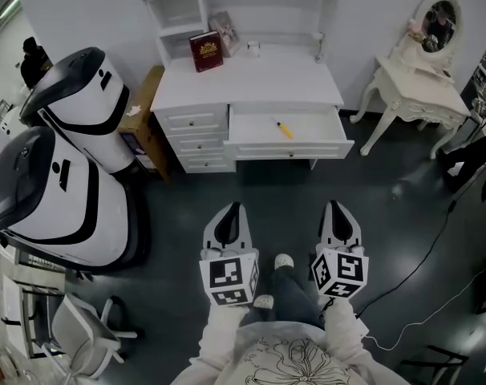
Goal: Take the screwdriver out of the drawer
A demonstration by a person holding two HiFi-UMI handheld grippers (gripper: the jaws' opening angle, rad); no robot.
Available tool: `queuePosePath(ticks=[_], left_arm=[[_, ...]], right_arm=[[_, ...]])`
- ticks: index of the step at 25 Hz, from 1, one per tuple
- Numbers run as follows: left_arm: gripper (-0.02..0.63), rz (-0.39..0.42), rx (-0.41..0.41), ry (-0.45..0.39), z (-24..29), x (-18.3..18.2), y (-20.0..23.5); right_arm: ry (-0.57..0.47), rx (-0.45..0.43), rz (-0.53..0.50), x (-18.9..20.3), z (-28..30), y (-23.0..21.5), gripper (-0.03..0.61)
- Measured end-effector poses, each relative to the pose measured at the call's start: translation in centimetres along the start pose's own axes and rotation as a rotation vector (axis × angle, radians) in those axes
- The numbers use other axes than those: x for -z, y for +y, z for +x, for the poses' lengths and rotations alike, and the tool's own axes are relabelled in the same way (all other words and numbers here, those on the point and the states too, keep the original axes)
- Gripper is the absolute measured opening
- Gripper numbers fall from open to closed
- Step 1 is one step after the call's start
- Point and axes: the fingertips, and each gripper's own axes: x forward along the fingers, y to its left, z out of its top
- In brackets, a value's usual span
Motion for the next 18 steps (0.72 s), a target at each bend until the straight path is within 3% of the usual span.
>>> queuePosePath(ticks=[8,18], left_arm=[[0.011,-0.006,-0.028,0.000,5.3,-0.5,1.3],[0.011,0.003,-0.075,-0.007,16.0,-3.3,2.5]], right_arm=[[0.002,-0.009,-0.004,-0.4,5.9,-1.6,0.005],[-0.008,-0.066,-0.009,-2.9,17.9,-3.9,0.005]])
